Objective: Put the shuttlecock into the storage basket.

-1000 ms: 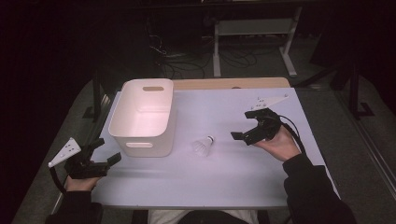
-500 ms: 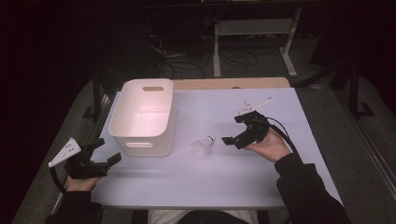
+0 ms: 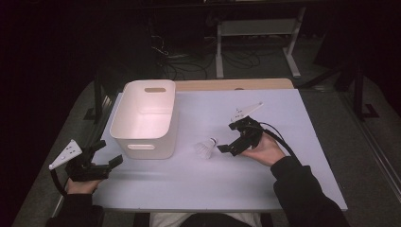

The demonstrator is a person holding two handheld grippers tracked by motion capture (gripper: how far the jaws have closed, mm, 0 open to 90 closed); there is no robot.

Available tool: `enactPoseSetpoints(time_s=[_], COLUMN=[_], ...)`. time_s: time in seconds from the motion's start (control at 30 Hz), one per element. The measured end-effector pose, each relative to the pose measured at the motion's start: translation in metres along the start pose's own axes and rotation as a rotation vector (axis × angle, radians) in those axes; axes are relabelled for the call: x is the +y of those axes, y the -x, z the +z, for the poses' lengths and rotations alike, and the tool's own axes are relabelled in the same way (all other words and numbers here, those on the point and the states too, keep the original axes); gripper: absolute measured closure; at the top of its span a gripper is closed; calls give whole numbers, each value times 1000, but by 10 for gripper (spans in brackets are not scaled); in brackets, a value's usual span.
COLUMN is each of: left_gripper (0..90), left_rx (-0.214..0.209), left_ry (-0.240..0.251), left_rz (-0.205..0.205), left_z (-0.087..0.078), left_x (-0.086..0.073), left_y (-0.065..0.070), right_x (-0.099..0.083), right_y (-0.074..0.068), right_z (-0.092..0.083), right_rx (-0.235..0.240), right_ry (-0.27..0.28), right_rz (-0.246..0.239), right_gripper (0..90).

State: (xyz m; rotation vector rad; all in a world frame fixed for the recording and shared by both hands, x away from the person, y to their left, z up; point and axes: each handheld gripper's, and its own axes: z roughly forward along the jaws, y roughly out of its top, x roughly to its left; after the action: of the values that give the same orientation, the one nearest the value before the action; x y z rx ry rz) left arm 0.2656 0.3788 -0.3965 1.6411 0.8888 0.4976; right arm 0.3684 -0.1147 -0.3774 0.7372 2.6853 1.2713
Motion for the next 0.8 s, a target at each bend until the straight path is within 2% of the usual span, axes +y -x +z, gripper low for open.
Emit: enactPoseSetpoints(time_s=[0.53,0.8], left_gripper=[0,0], left_rx=[-2,-2], left_ry=[-1,0], left_rz=[2,1], left_z=[0,0], left_x=[0,0], left_y=[0,0], right_x=[-3,-5], right_y=[-4,-4], right_z=[16,24], right_rx=[52,77], right_ry=[-40,-62], right_rz=[-12,-16], right_gripper=[0,32])
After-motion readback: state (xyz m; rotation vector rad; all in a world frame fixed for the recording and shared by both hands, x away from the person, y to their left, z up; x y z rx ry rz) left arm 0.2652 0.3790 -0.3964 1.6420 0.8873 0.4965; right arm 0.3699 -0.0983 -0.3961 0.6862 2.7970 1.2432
